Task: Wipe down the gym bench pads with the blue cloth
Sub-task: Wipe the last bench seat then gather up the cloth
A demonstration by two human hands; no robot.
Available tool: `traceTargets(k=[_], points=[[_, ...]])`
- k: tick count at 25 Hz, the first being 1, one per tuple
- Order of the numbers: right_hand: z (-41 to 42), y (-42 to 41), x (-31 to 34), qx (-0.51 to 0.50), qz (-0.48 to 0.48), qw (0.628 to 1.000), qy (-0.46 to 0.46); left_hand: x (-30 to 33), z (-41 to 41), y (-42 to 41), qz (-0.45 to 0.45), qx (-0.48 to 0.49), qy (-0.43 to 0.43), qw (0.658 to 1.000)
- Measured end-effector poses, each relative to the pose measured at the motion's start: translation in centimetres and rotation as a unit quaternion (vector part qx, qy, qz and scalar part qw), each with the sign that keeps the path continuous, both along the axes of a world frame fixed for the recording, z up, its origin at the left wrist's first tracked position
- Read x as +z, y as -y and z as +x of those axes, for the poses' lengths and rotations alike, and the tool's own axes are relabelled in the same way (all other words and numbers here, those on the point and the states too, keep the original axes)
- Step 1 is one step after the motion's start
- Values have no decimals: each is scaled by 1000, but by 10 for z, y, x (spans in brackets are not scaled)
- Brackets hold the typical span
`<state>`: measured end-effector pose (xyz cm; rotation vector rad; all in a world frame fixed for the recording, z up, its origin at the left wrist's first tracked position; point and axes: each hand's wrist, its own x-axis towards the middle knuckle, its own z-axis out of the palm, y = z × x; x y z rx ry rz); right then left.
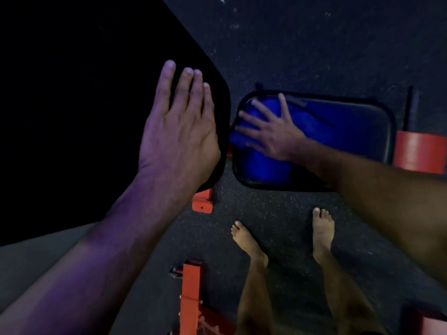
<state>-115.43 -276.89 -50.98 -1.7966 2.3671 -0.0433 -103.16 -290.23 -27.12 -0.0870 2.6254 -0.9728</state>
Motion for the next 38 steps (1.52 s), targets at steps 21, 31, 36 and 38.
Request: traceTargets(k=[21,31,36,38], points=[[-30,55,13,-186,21,979,84,0,-1,1,41,23,-23,999],[134,-46,38,88,168,977,101,15,-5,-2,138,65,9,988],[138,-116,155,-236,40,895,375,56,-4,-21,506,171,-13,846],[124,-140,226,-309,-65,825,469,82,1,-42,604,174,20,777]])
